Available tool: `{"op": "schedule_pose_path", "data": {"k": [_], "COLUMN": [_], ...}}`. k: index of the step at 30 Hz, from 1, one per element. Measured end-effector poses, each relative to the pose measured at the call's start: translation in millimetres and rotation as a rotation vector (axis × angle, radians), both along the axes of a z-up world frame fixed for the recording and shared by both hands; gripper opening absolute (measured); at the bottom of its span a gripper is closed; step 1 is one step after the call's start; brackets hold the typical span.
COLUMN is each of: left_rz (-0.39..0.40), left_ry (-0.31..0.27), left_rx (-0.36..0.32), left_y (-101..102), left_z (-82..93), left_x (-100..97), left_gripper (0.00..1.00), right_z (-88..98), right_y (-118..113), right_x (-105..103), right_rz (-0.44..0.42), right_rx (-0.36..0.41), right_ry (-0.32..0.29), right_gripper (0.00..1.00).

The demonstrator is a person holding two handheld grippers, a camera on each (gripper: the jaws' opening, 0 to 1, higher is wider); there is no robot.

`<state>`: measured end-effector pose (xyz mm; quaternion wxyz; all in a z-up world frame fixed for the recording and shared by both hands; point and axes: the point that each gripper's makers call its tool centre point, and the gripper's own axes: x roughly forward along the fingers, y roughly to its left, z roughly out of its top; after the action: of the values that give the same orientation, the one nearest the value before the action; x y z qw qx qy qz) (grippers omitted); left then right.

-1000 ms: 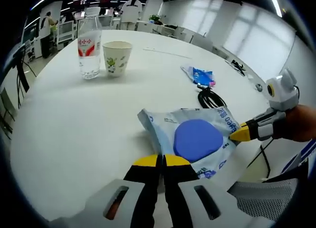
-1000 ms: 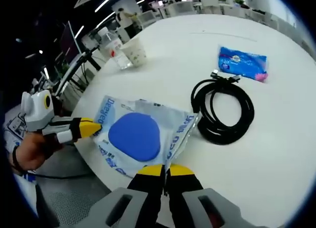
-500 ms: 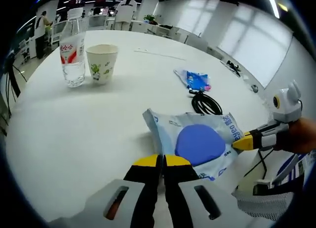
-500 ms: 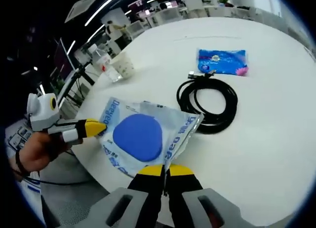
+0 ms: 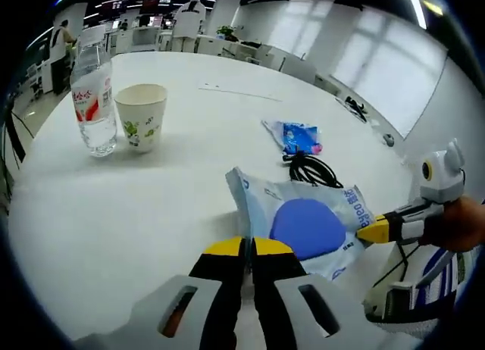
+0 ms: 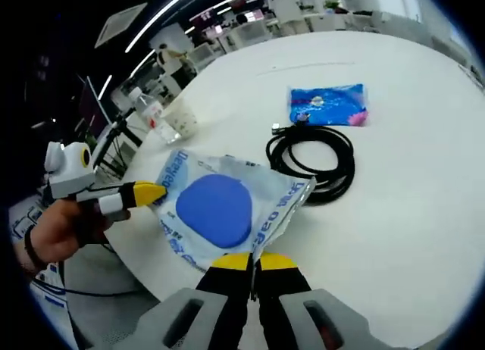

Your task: Arrange the tabletop items into an orderly group along one side of the table until the central work area is clear of visible clutter.

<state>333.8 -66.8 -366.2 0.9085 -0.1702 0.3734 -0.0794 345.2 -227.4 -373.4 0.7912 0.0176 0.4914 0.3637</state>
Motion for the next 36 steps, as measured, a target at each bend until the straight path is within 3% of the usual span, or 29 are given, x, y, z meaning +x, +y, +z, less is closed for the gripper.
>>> {"op": "schedule_pose_path", "data": {"k": [7,15,20,25,27,36], "left_rz": [0.056,0.125,0.177,0.257,0.272,0.375], "left_ry": [-0.007,-0.043,-0.048,-0.068,-0.07,-0.074], "left_rx": [-0.04,-0.055,-0.071,-0.124,-0.13,-0.161], "left_y": [10.9,26.9,35.6,44.8,55.9,79.3], "left_z": [1.4,15.4,15.6,17.2,13.2,-4.1], "left_x": [28.5,33.4,39.6,58.2,72.1,98.9], "left_gripper": [0.01,0.01,0.01,0.01,0.01,0.01], "right_z": [8.3,26.7,27.6,27.4,27.8,17.4], "right_y": [10.2,29.2,38.8,54.3,58.6,83.8], "right_x": [16.5,47.9,59.3,90.3,98.8,134.2], "right_rz": [-0.026,-0.021,-0.003,-0.009,-0.006,0.004], "right_rx": [0.03,0.09,0.096,0.105,0.109,0.107], "right_ry": [-0.02,-0.055,-0.068,-0.078,-0.087,-0.097], "right_gripper": [0.0,0.0,0.0,0.0,0.0,0.0]}}
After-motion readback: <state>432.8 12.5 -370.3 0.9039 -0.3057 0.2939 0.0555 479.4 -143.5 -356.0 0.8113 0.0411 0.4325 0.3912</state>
